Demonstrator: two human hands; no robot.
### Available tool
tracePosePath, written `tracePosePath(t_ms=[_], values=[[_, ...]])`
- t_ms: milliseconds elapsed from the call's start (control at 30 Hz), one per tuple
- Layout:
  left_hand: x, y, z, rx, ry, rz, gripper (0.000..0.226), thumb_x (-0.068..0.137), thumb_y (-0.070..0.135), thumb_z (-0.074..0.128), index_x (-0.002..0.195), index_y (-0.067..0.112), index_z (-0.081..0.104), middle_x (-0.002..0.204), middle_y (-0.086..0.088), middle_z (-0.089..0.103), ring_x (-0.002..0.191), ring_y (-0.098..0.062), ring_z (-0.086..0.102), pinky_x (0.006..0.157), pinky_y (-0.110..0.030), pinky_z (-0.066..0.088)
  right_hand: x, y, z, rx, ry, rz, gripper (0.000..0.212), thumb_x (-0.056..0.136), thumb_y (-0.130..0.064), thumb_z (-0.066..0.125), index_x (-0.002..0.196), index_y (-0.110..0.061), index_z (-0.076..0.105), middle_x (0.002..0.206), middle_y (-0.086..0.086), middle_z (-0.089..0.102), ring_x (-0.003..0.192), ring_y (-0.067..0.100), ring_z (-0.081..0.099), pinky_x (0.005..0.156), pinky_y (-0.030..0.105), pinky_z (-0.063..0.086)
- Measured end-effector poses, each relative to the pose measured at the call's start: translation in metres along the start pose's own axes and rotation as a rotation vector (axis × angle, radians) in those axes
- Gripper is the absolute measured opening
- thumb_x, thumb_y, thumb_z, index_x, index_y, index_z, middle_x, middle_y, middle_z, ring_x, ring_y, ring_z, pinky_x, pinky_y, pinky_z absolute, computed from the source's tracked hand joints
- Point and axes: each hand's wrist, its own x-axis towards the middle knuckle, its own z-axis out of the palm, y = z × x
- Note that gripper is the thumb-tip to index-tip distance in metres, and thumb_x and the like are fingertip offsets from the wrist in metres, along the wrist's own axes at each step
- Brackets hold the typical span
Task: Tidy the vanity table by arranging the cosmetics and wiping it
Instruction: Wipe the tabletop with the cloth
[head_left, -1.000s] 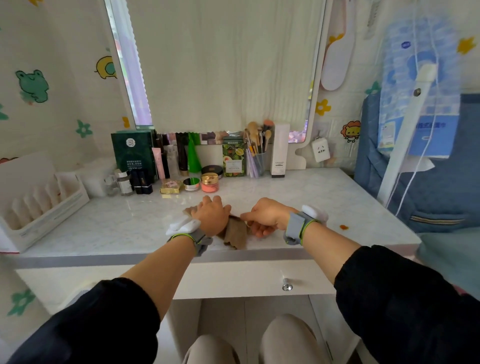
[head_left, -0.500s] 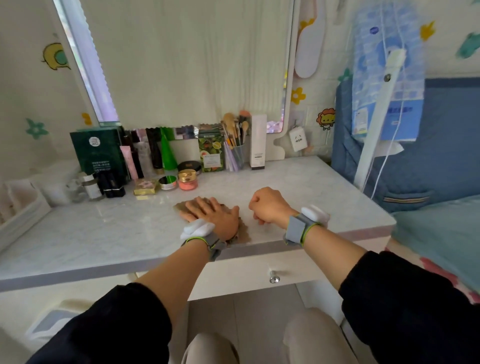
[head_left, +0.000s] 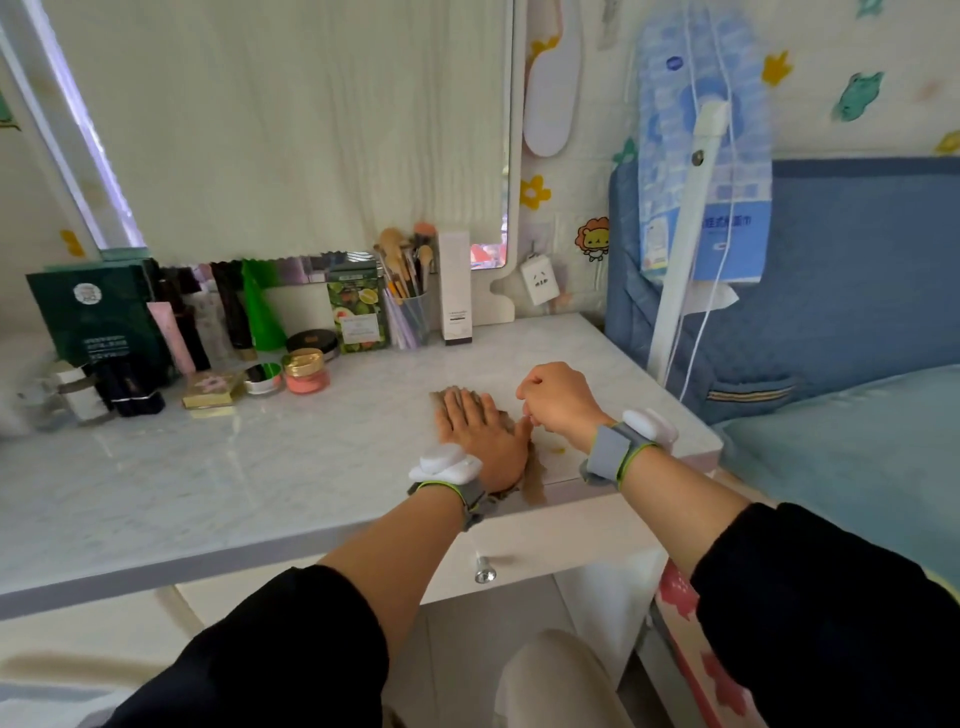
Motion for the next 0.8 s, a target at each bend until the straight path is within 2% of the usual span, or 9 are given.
tracePosePath(t_ms=[33, 100, 233, 467, 633, 700, 767, 800], values=[[0.002, 0.004, -0.001, -0.003, -0.019, 0.042, 0.109, 0.062, 0.060, -0.019, 0.152, 0.005, 0.010, 0.159, -0.022, 0.002, 0.147, -0.039, -0.003, 0.118, -0.051, -0.005, 0.001, 0.004, -0.003, 0.005, 0.021, 0.004, 0.029, 0.086, -0.014, 0.043, 0.092, -0.004, 0.070, 0.096, 0.018, 0.070, 0.091, 0.037, 0.065, 0.081, 0.047, 0.056], [0.007, 0.016, 0.000, 0.009, -0.040, 0.072, 0.100, 0.071, 0.057, -0.016, 0.152, 0.004, 0.009, 0.158, -0.023, 0.001, 0.146, -0.039, -0.003, 0.119, -0.052, -0.005, 0.007, 0.017, -0.012, 0.024, 0.070, 0.014, 0.030, 0.087, -0.012, 0.042, 0.092, -0.004, 0.070, 0.097, 0.017, 0.070, 0.093, 0.037, 0.065, 0.084, 0.046, 0.055], [0.015, 0.033, 0.004, 0.057, -0.042, 0.098, 0.069, 0.099, 0.048, 0.012, 0.152, 0.004, 0.008, 0.159, -0.021, 0.000, 0.147, -0.038, -0.003, 0.119, -0.051, -0.003, 0.011, 0.028, -0.022, 0.064, 0.132, 0.024, 0.029, 0.087, -0.010, 0.042, 0.090, -0.004, 0.070, 0.093, 0.016, 0.070, 0.090, 0.036, 0.064, 0.083, 0.046, 0.054], [0.029, 0.065, 0.005, 0.072, -0.062, 0.137, 0.063, 0.101, 0.039, 0.020, 0.152, 0.004, 0.008, 0.159, -0.020, 0.000, 0.147, -0.036, -0.002, 0.119, -0.049, -0.002, 0.012, 0.044, -0.032, 0.109, 0.161, 0.055, 0.029, 0.086, -0.014, 0.042, 0.086, -0.005, 0.070, 0.082, 0.013, 0.071, 0.086, 0.031, 0.064, 0.084, 0.044, 0.053], [0.022, 0.056, 0.000, 0.081, -0.070, 0.217, 0.060, 0.101, 0.031, 0.024, 0.151, 0.002, 0.009, 0.159, -0.020, 0.002, 0.147, -0.037, -0.001, 0.119, -0.049, 0.000, -0.003, 0.040, -0.030, 0.115, 0.172, 0.050, 0.032, 0.088, -0.014, 0.041, 0.087, -0.006, 0.072, 0.089, 0.012, 0.072, 0.089, 0.031, 0.064, 0.086, 0.042, 0.052], [0.017, 0.046, -0.001, 0.091, -0.085, 0.226, 0.060, 0.101, 0.031, 0.022, 0.151, 0.002, 0.007, 0.159, -0.019, 0.001, 0.148, -0.034, -0.001, 0.120, -0.047, 0.000, -0.012, 0.034, -0.023, 0.090, 0.161, 0.015, 0.030, 0.091, -0.017, 0.043, 0.088, -0.007, 0.072, 0.094, 0.011, 0.071, 0.091, 0.031, 0.063, 0.086, 0.041, 0.052], [0.008, 0.035, 0.001, 0.058, -0.037, 0.186, 0.067, 0.095, 0.040, 0.004, 0.152, 0.003, 0.010, 0.160, -0.017, 0.007, 0.148, -0.032, 0.002, 0.120, -0.042, 0.004, -0.022, 0.027, -0.014, 0.081, 0.141, -0.026, 0.028, 0.092, -0.022, 0.048, 0.087, -0.009, 0.071, 0.095, 0.009, 0.071, 0.091, 0.030, 0.063, 0.083, 0.039, 0.052], [0.004, 0.029, 0.002, 0.034, 0.034, 0.182, 0.080, 0.086, 0.043, -0.005, 0.151, 0.002, 0.018, 0.158, -0.018, 0.015, 0.148, -0.034, 0.009, 0.120, -0.041, 0.010, -0.026, 0.022, -0.009, 0.086, 0.128, -0.047, 0.027, 0.092, -0.024, 0.049, 0.087, -0.010, 0.071, 0.095, 0.009, 0.071, 0.091, 0.029, 0.063, 0.081, 0.036, 0.052]])
